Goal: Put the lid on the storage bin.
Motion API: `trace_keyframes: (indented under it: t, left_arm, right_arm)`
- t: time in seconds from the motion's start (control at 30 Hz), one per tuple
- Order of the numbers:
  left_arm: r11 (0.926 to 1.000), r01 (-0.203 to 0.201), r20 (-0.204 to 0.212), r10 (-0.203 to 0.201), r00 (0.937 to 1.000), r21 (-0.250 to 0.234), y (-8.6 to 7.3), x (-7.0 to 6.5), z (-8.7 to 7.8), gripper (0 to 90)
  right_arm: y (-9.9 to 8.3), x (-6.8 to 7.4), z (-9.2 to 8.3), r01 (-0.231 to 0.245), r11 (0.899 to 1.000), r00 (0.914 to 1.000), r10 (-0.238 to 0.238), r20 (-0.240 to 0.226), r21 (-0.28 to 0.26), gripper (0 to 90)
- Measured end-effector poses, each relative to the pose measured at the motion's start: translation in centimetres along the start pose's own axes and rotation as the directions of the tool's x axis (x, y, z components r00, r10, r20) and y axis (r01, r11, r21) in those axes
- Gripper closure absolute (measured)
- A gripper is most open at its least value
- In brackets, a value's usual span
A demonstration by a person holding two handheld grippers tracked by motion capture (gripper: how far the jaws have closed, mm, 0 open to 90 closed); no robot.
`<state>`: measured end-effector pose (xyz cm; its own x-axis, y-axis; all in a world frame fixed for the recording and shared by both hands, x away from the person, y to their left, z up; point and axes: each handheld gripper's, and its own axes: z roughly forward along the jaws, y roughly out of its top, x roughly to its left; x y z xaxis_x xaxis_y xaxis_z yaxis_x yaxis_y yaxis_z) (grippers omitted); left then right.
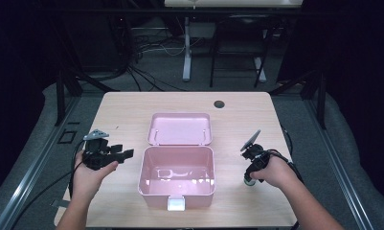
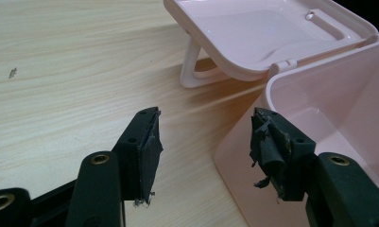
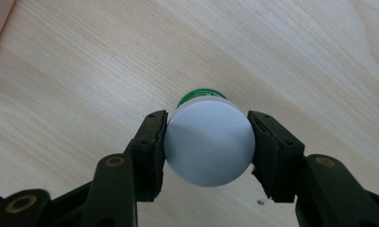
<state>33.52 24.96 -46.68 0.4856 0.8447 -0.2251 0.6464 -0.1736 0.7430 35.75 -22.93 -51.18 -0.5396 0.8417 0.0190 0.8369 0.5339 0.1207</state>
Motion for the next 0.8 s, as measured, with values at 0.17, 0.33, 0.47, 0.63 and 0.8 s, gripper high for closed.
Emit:
trace_keyframes:
  t: [0.17,0.33,0.47,0.63,0.8]
  left_arm:
    - [1.0000,0.000,0.000,0.000,1.0000,0.002,0.0,0.0,0.0,43.4]
    - [1.0000,0.000,-0.001,0.000,1.0000,0.003,0.0,0.0,0.0,43.5]
    - [1.0000,0.001,-0.002,-0.001,1.0000,-0.001,0.0,0.0,0.0,43.4]
    - [1.0000,0.001,0.001,-0.001,1.0000,0.001,0.0,0.0,0.0,43.4]
    - [1.0000,0.000,0.002,0.000,1.0000,0.003,0.0,0.0,0.0,43.4]
  right_arm:
    - [0.0,0.1,0.1,0.000,1.000,1.0000,0.000,0.000,-0.009,50.0]
    - [0.1,0.2,-0.1,0.011,1.000,0.9999,-0.011,0.008,-0.002,50.0]
    - [0.3,0.3,-0.6,0.015,1.000,0.9999,-0.015,0.008,0.004,50.0]
    - [0.4,0.7,-1.3,0.022,1.000,0.9997,-0.022,0.011,0.020,50.0]
    - [0.6,0.9,-1.7,0.032,0.999,0.9994,-0.032,0.014,0.005,50.0]
